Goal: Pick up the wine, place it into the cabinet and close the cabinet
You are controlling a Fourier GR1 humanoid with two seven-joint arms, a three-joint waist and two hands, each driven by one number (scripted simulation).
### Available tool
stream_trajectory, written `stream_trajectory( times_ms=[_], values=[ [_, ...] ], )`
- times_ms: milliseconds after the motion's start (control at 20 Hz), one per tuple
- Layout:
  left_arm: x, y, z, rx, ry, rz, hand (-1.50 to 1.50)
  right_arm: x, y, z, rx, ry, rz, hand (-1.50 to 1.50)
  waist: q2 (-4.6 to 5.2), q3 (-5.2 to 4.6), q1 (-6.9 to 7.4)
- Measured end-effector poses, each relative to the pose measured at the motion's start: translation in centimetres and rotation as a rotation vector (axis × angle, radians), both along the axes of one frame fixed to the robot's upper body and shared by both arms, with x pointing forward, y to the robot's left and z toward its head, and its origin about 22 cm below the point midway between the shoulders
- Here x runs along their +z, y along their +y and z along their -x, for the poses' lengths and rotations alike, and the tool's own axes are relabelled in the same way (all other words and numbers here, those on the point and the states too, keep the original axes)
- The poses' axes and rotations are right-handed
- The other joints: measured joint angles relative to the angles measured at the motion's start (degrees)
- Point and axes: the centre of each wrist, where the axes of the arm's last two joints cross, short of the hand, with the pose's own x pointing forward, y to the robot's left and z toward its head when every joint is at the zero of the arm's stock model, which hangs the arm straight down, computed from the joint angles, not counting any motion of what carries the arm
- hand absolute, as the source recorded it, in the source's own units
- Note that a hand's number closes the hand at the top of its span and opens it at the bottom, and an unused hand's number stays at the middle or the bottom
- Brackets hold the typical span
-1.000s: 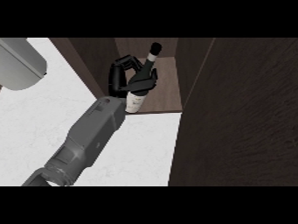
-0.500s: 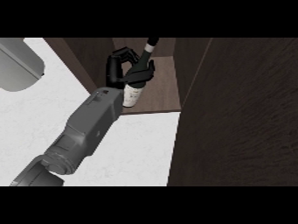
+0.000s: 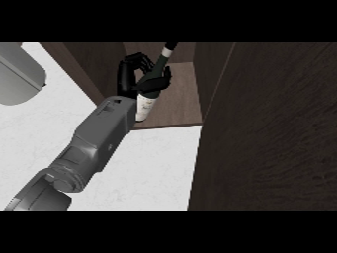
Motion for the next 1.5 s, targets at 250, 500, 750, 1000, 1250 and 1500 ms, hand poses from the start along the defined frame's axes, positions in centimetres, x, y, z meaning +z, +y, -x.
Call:
stream_trajectory(
  times_ms=[250,500,750,1000,1250,1500],
  values=[
    [0.0,0.6,-0.1,0.048,0.037,-0.027,1.5,0.1,0.1,0.0,0.009,-0.009,0.008,-1.5,0.29,0.03,-0.89],
    [-0.7,0.7,0.2,0.051,0.057,0.03,1.5,0.4,0.3,0.0,0.022,-0.02,0.003,-1.5,0.61,-0.05,-1.19],
    [-1.5,0.4,0.8,0.026,0.089,0.179,1.5,0.4,0.5,0.1,0.036,-0.018,0.0,-1.5,0.62,-0.13,-1.52],
    [-2.8,0.6,1.5,0.012,0.129,0.282,1.5,0.6,0.7,0.0,0.044,-0.021,-0.004,-1.5,0.68,-0.14,-2.27],
    [-4.7,1.4,2.6,-0.005,0.146,0.337,1.5,0.6,0.9,0.0,0.061,-0.023,-0.01,-1.5,0.71,-0.15,-2.97],
    [-6.3,2.1,3.7,-0.007,0.165,0.376,1.5,0.5,1.1,-0.2,0.083,-0.021,-0.013,-1.5,0.67,-0.18,-3.7]
  ],
)
